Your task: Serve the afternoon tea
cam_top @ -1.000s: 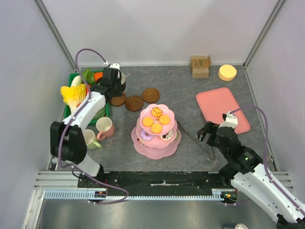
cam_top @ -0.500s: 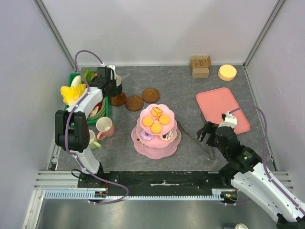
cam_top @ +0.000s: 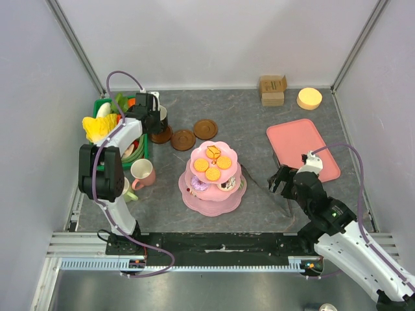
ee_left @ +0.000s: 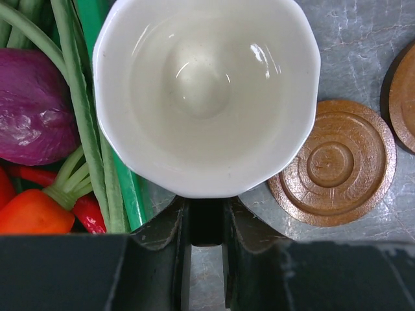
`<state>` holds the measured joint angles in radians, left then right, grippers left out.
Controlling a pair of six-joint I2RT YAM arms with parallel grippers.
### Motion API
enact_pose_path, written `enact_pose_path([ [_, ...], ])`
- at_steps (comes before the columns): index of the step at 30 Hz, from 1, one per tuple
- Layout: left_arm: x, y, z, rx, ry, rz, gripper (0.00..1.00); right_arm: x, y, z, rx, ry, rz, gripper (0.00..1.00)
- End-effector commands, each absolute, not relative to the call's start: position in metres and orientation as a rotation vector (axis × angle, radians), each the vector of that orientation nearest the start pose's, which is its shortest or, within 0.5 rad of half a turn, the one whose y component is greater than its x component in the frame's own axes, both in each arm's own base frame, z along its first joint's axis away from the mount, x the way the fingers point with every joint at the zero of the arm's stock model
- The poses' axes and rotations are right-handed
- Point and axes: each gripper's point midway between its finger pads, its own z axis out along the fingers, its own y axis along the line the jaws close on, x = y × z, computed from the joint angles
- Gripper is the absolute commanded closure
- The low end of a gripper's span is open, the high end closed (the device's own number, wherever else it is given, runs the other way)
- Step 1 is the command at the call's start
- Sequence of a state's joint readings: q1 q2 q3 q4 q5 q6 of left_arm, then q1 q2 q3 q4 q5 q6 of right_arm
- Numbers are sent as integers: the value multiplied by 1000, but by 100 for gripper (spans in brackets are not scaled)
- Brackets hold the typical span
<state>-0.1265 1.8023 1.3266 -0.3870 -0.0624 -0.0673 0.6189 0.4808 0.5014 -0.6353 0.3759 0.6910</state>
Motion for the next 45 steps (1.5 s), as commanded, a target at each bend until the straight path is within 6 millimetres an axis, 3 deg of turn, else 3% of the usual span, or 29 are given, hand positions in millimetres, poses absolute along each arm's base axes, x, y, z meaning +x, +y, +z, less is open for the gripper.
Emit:
enact_pose_path([
  [1,479,-44,118,62,2317,35,98,203,90,141,314,2090,360,2],
  [7,470,-41,117,38,2340,43,89,203,90,140,317,2090,357,2],
  [11,467,-43,121,38,2334,30,64,203,90,141,316,2090,360,2],
  [16,467,-41,123,19,2343,48,53,202,90,142,316,2087,365,2],
  [20,468,-45,135,14,2326,10,35,202,91,143,310,2088,369,2],
  [25,460,-46,157,2,2306,-12,28,202,91,145,310,2074,381,2],
  [29,448,-51,195,-38,2239,-73,22,201,94,150,296,2056,410,2],
  [32,431,-62,226,-53,2192,-166,18,201,93,153,296,2044,418,2],
  [36,392,-75,248,-121,2163,-297,15,197,101,156,263,2037,473,2],
  [41,323,-89,252,-232,2146,-471,15,194,108,163,207,2011,536,2],
  [45,265,-69,235,-428,2172,-429,15,191,116,167,168,1992,593,2],
])
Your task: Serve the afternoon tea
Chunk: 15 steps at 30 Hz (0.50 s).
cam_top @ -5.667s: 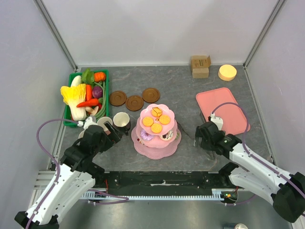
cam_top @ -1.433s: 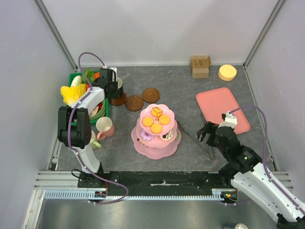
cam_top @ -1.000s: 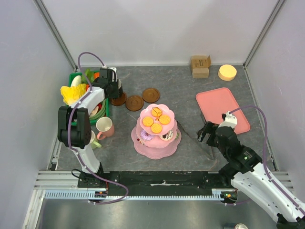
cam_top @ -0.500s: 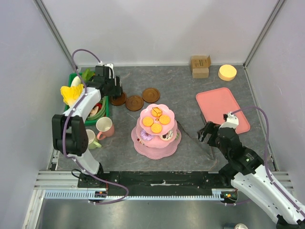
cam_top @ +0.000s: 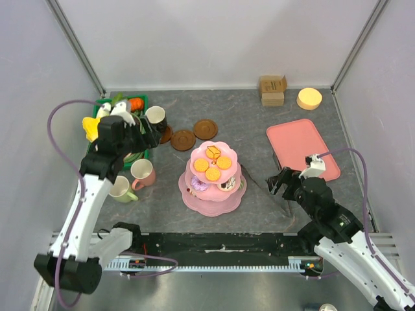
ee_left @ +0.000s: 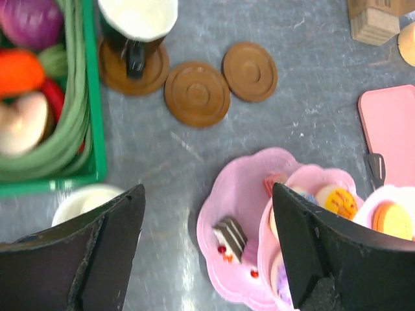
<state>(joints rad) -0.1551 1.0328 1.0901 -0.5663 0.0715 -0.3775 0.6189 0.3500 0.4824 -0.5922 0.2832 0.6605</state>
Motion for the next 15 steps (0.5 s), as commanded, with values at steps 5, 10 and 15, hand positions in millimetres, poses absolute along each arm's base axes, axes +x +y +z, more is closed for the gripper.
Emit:
enact_pose_path([
  [5,196,-32,180,-664,2305,-220,15,188,123,169,126,1986,633,2],
  [10,182,-34,179,-695,2286,-264,14,187,127,167,101,1996,649,2],
  [15,182,-28,159,-741,2376,-172,15,187,128,167,99,1992,654,2],
])
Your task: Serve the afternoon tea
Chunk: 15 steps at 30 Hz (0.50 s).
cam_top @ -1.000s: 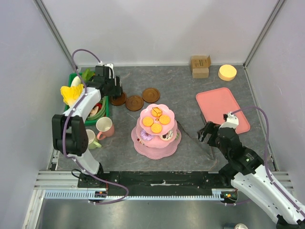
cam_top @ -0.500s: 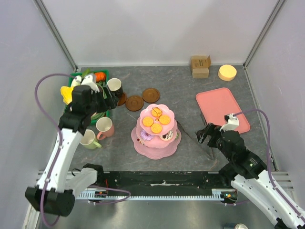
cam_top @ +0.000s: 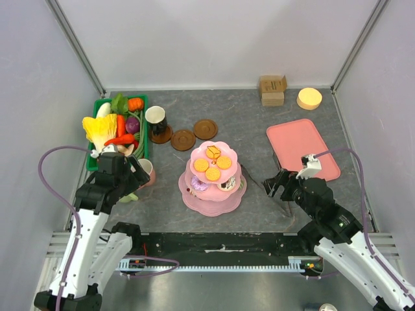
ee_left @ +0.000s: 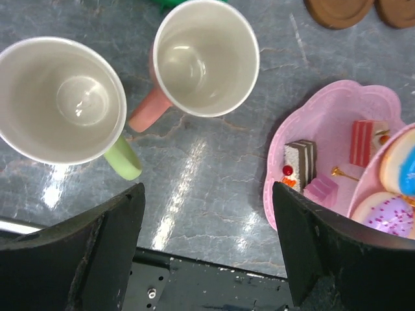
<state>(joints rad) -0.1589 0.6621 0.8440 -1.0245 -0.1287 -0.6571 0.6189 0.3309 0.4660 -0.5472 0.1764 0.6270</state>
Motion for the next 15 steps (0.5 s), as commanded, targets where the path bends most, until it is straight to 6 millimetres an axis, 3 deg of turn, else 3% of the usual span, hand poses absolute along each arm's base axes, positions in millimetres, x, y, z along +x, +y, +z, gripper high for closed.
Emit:
enact_pose_path([
  [1,184,-26,156,-759,2381,-151,15,188,127,167,104,1989,649,2],
  [6,205,-31,157,-732,2331,-191,14,187,127,167,100,1990,653,2],
  [15,230,-16,149,-827,2263,-84,13,186,124,170,108,1988,639,2],
])
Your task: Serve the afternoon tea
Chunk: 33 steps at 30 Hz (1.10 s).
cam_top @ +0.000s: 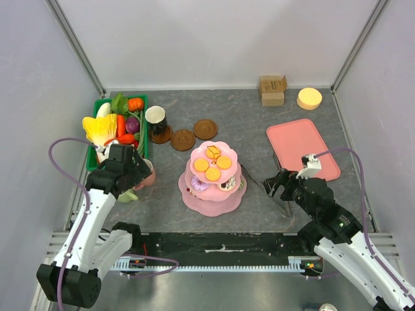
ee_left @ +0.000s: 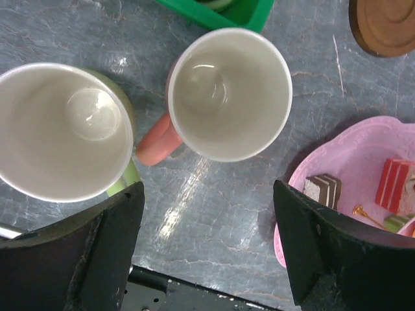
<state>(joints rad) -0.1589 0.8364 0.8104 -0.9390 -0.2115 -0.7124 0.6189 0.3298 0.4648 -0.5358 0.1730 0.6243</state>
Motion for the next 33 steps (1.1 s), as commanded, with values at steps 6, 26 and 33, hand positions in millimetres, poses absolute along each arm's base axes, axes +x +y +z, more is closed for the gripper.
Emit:
enact_pose_path([
  [6,239,-19,130,-816,2281,-76,13,185,122,171,117,1985,642,2],
  [26,243,-65,113,-663,2335,-363,12,186,121,173,130,1972,638,2],
  [33,253,-74,109,-632,2322,-422,12,186,120,173,130,1971,639,2],
])
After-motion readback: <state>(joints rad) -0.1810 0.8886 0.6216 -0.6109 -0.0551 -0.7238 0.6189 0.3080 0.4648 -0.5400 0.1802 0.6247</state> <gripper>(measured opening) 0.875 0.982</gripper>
